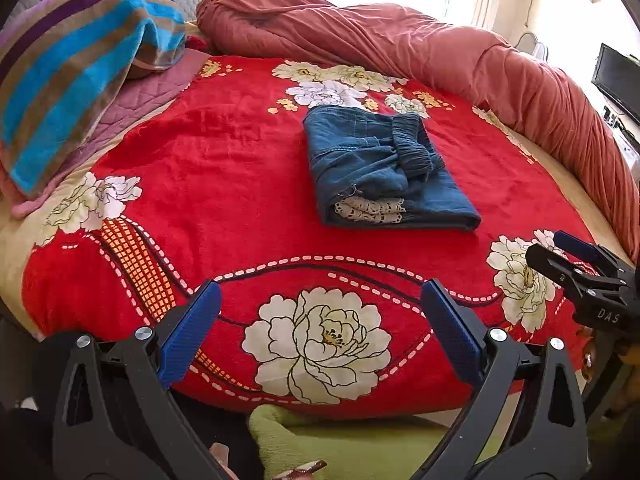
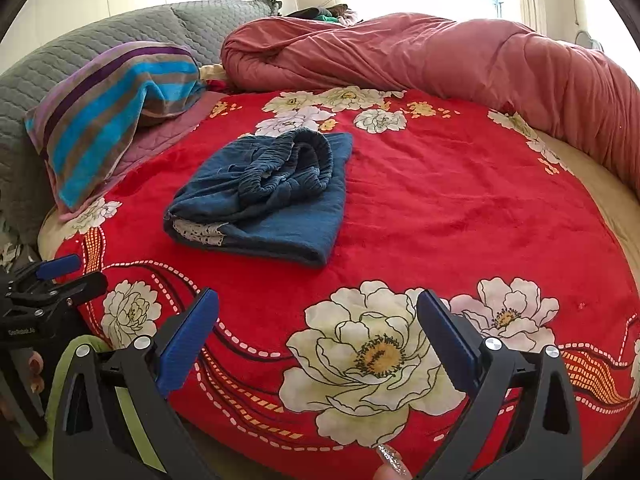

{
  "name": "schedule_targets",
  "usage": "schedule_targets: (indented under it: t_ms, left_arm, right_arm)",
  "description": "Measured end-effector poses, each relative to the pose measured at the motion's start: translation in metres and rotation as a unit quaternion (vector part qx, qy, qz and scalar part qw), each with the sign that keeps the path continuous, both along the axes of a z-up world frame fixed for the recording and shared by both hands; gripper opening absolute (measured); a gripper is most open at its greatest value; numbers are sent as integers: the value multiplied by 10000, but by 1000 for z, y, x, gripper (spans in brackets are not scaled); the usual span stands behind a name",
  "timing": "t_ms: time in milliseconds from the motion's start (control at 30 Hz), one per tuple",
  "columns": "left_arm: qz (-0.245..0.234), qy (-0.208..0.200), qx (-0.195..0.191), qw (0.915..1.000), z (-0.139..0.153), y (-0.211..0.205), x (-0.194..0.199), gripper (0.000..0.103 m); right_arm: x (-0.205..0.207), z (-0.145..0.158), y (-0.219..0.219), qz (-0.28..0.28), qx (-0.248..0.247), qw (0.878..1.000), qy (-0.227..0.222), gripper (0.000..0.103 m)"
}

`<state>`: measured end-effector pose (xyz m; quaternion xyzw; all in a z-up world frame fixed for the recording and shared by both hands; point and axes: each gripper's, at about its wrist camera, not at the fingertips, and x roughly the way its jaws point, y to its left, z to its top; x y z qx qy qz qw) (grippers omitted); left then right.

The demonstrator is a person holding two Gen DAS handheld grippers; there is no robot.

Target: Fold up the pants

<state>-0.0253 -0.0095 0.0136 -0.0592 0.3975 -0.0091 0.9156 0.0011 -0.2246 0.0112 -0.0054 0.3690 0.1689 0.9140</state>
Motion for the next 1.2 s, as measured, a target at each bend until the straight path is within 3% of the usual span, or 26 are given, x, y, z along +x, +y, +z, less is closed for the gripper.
schedule_targets:
  t_ms: [1200]
  left_arm:
    - [-34,7,-32,10000,-1,0,-1,94]
  right_arm:
    - [0,-5,-5,-39,14,10000,29,99]
